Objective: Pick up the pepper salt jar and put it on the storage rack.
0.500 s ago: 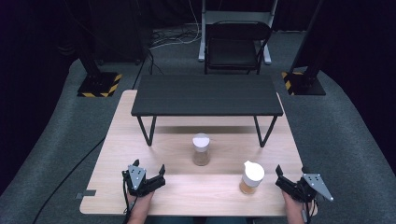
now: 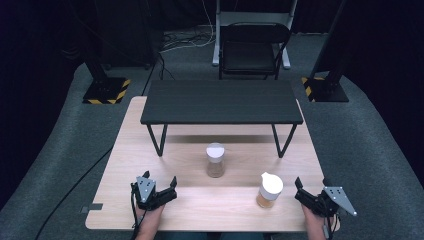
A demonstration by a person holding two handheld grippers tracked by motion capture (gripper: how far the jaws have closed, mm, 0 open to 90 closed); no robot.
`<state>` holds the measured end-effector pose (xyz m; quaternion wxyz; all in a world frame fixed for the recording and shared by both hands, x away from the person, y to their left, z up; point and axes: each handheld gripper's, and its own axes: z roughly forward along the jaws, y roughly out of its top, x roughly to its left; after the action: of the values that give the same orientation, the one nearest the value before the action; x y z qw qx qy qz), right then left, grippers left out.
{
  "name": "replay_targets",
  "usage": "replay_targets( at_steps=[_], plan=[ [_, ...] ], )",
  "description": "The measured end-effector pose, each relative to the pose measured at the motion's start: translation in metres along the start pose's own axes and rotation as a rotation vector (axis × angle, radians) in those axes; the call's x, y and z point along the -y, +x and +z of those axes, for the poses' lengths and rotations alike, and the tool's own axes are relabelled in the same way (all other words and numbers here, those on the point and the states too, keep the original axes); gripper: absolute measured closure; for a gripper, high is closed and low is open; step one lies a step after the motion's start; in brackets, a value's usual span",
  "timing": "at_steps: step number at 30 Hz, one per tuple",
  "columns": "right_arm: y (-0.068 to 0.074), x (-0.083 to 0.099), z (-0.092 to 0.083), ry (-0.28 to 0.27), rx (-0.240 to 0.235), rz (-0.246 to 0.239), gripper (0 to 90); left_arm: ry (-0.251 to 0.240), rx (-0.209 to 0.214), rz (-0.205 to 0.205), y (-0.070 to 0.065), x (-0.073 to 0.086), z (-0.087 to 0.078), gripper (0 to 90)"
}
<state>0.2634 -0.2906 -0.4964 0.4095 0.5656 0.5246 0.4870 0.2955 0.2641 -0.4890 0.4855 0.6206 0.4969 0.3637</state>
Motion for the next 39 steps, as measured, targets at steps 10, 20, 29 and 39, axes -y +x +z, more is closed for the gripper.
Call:
replay_targets(
  at_steps=[10,20,29,39],
  plan=[
    [-0.006,0.0,-0.001,-0.001,-0.027,0.015,0.0,0.035,0.077,0.042,-0.008,-0.008,-0.006,0.5],
    [-0.007,0.001,-0.001,-0.002,-0.033,0.015,0.0,0.014,0.175,0.062,-0.018,-0.016,-0.016,0.5],
    [-0.008,0.0,-0.001,0.0,-0.041,0.017,0.0,-0.024,0.294,0.086,-0.016,-0.028,-0.013,0.1],
    [-0.008,0.001,-0.001,-0.002,-0.036,0.032,0.0,-0.039,0.321,0.107,-0.029,-0.042,0.001,0.1]
  ],
)
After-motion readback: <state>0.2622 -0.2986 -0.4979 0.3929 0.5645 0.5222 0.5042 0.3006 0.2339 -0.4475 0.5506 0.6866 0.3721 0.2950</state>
